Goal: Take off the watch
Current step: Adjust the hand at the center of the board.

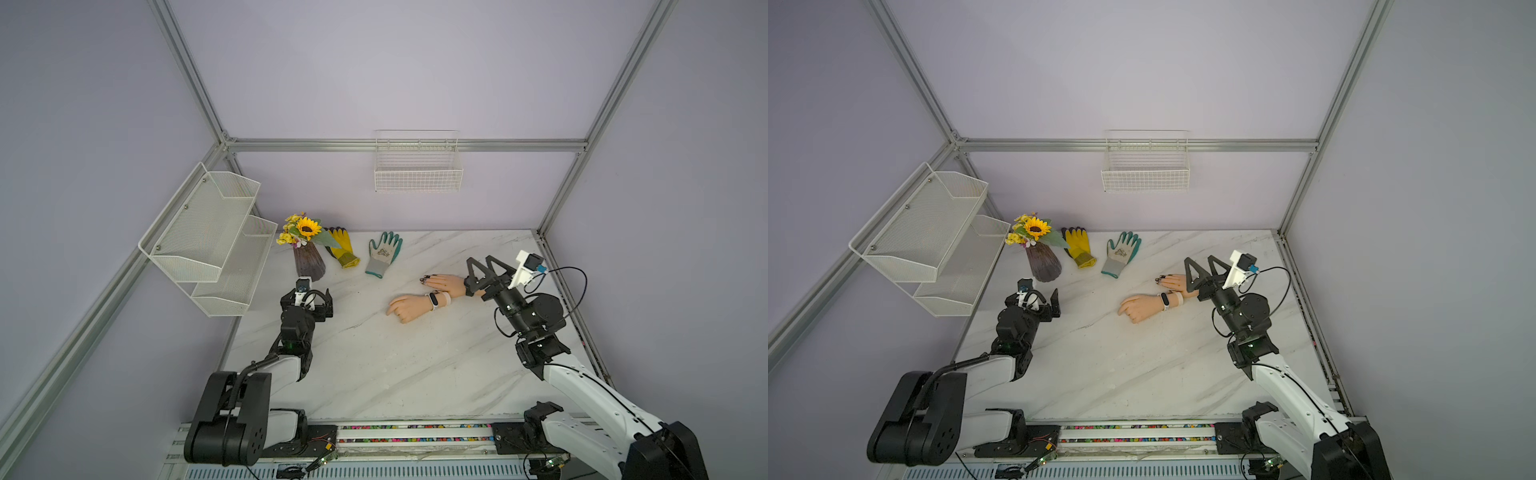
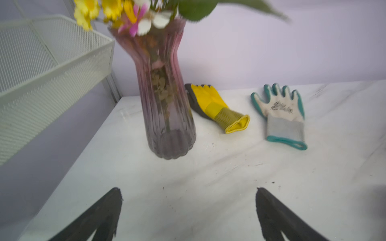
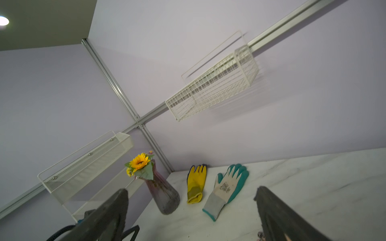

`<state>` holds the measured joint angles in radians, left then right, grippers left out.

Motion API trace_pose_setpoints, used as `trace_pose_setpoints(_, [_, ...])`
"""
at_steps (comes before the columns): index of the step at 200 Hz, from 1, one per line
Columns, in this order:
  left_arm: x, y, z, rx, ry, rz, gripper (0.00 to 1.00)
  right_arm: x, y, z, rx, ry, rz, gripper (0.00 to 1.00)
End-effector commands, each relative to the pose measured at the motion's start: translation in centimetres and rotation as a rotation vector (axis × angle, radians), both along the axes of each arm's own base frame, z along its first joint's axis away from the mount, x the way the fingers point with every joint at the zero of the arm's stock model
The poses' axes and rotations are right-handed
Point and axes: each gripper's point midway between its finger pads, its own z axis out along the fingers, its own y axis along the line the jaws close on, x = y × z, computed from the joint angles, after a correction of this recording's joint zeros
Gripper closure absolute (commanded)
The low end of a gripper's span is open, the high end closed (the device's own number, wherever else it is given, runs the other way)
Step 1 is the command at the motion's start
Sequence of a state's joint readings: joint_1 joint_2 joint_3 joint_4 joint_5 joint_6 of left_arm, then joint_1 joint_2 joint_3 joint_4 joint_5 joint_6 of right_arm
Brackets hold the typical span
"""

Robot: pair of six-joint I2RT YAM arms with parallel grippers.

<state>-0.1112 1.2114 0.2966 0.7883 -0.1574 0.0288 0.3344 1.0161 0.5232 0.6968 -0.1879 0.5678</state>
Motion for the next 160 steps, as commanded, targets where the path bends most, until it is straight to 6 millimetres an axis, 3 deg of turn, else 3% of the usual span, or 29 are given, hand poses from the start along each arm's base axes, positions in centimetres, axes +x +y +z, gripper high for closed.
trace_pose_setpoints(1, [-1.3,-3.1,3.3,-0.031,-0.059,-0.058,0.00,-0.7,3.8,-2.2,-0.010,0.109,0.173,0.03])
trace_pose_setpoints(32, [-3.0,-10.5,6.5,-0.310,-0.004,-0.302,0.00,-0.5,6.8,-4.5,-0.022,0.198,0.298,0.03])
trace_pose_setpoints(71, [-4.0,-19.3,7.3,-0.653,0.211,-0.567,0.00,0.2,6.8,-5.8,0.003,0.236,0.287,0.03])
trace_pose_setpoints(91, [-3.5,-22.7,5.6,-0.763,0.339,-0.622,0.00,0.6,6.7,-6.4,0.000,0.258,0.266,0.03])
trace_pose_setpoints(109, [-2.5,-24.4,3.0,-0.847,0.445,-0.616,0.00,0.6,6.6,-6.5,0.004,0.259,0.260,0.03])
trace_pose_setpoints(116, [-2.2,-24.8,2.3,-0.884,0.468,-0.608,0.01,0.6,6.6,-6.5,0.005,0.258,0.259,0.02])
trace_pose_setpoints(119, [-1.9,-25.0,0.8,-0.894,0.504,-0.589,0.01,0.6,6.5,-6.4,0.007,0.257,0.257,0.03])
trace_pose_setpoints(134, [-1.1,-25.4,-2.5,-0.947,0.592,-0.518,0.03,0.5,6.5,-6.4,0.017,0.254,0.256,0.03])
trace_pose_setpoints(160, [-0.4,-25.5,-5.7,-0.926,0.665,-0.450,0.01,0.3,6.6,-6.6,0.032,0.265,0.269,0.03])
